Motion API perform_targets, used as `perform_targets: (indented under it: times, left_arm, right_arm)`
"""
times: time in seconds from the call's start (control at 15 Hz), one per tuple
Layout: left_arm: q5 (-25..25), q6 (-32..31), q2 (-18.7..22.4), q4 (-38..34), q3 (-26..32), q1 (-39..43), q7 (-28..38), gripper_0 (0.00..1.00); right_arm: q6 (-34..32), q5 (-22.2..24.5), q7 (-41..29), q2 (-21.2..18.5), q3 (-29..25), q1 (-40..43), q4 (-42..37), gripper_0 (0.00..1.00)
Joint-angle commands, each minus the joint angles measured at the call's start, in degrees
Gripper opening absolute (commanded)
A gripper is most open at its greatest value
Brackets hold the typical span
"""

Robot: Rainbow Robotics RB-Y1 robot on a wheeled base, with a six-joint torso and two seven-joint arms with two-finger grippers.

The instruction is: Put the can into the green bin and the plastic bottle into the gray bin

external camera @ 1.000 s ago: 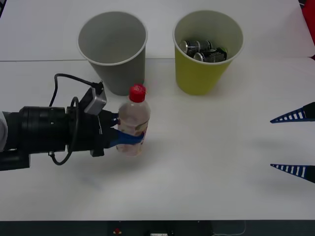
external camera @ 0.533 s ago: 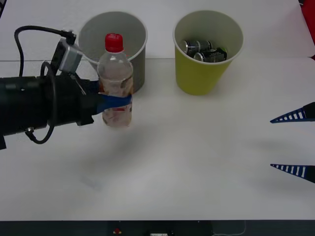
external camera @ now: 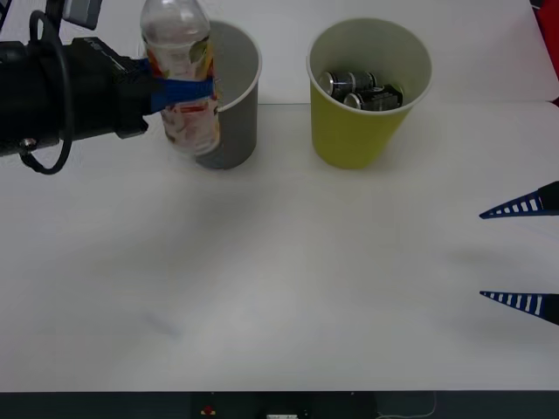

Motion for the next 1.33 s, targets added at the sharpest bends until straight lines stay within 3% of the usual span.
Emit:
perform_targets:
  times: [0.07,0.33,0.8,1.0,1.33]
  left_arm:
    - [-0.9,-0.3,1.2,6.1,-2.4,-6.1,0.0,0.00]
    - [-6.7,-0.3,1.9,16.2,-8.9,-16.7,0.1,0.00]
    - [-8.6,-2.3,1.6,32.6,-19.9,-32.1,0.2,0.00]
    - [-8.8,-9.9,1.2,35.4,-20.7,-35.9,0.2,0.00]
    - [-9.4,-10.4,1.5,37.3,-25.4,-38.0,0.2,0.00]
  right_arm:
    - [0.0,0.0,0.0,0.0,0.0,0.0,0.0,1.00]
    - [0.0,0.0,0.0,0.0,0.0,0.0,0.0,1.00]
    - [0.0,0.0,0.0,0.0,0.0,0.0,0.0,1.00]
    - [0.0,0.0,0.0,0.0,0.0,0.0,0.0,1.00]
    - [0.0,0.0,0.0,0.0,0.0,0.0,0.0,1.00]
